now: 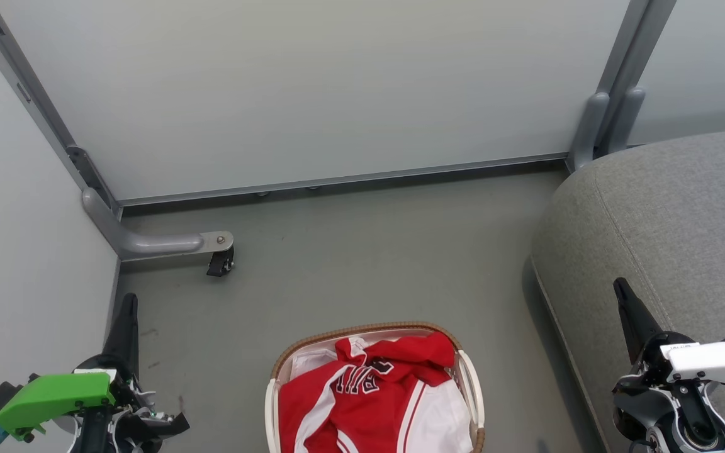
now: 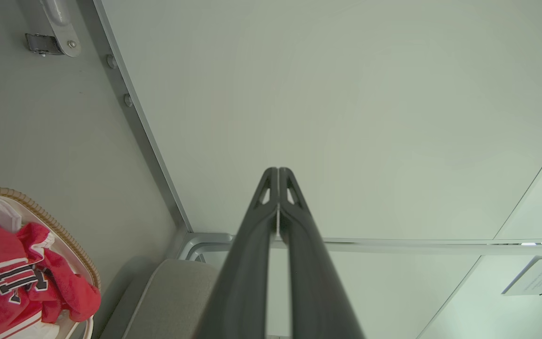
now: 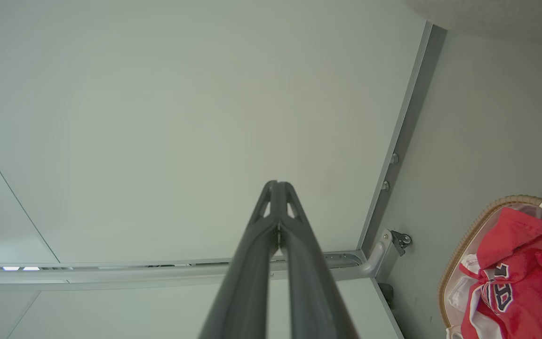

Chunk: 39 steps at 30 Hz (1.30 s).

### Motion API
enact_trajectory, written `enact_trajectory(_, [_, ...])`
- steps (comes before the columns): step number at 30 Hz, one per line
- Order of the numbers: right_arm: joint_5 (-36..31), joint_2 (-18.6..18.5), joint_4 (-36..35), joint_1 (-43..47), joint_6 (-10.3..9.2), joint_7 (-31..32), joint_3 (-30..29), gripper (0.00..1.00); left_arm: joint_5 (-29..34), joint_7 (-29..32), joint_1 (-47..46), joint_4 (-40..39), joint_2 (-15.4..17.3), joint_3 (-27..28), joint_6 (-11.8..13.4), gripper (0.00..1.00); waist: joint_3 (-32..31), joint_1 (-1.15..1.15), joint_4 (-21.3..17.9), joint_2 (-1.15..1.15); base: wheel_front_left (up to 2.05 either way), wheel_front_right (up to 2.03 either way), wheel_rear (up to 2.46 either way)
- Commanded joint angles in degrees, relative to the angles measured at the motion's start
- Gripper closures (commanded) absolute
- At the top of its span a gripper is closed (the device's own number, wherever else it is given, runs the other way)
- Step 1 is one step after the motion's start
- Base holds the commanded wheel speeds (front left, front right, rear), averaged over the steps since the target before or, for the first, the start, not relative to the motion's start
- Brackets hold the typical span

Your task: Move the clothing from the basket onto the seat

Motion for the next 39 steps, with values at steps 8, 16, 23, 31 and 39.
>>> enact_trajectory(8, [0.2, -0.3, -0.2, 0.7, 0.0, 0.1, -0.1, 1.0, -0.2, 0.2, -0.6, -0.1, 0.4, 0.1, -0.2, 1.0, 0.0, 0.0, 0.0, 0.0, 0.0, 0.0, 0.0])
enact_trajectory(16, [-0.6, 0.4, 1.4, 0.7, 0.0, -1.1, 1.0, 0.0, 0.6, -1.1, 1.2, 1.1, -0.2, -1.3, 0.0, 0.0, 0.0, 0.0, 0.0, 0.0, 0.0, 0.0, 0.0])
enact_trajectory(23, [-2.7, 0.4, 1.5, 1.3, 0.0, -3.1, 1.7, 0.0, 2.6, -3.1, 1.9, 0.3, -0.2, -3.0, 0.0, 0.0, 0.1, 0.0, 0.0, 0.0, 0.0, 0.0, 0.0])
enact_trajectory(31, [-9.1, 0.3, 1.5, 1.5, 0.0, -5.2, 1.1, 0.0, 7.6, -5.2, 2.3, -1.3, -0.1, -4.2, 0.0, 0.0, 0.1, 0.0, 0.0, 0.0, 0.0, 0.0, 0.0])
enact_trajectory(39, [-18.6, 0.2, -0.2, 1.3, 0.0, -7.1, 0.3, 0.0, 14.6, -7.1, 2.3, -3.7, -0.1, -6.3, 0.0, 0.0, 0.1, 0.0, 0.0, 0.0, 0.0, 0.0, 0.0])
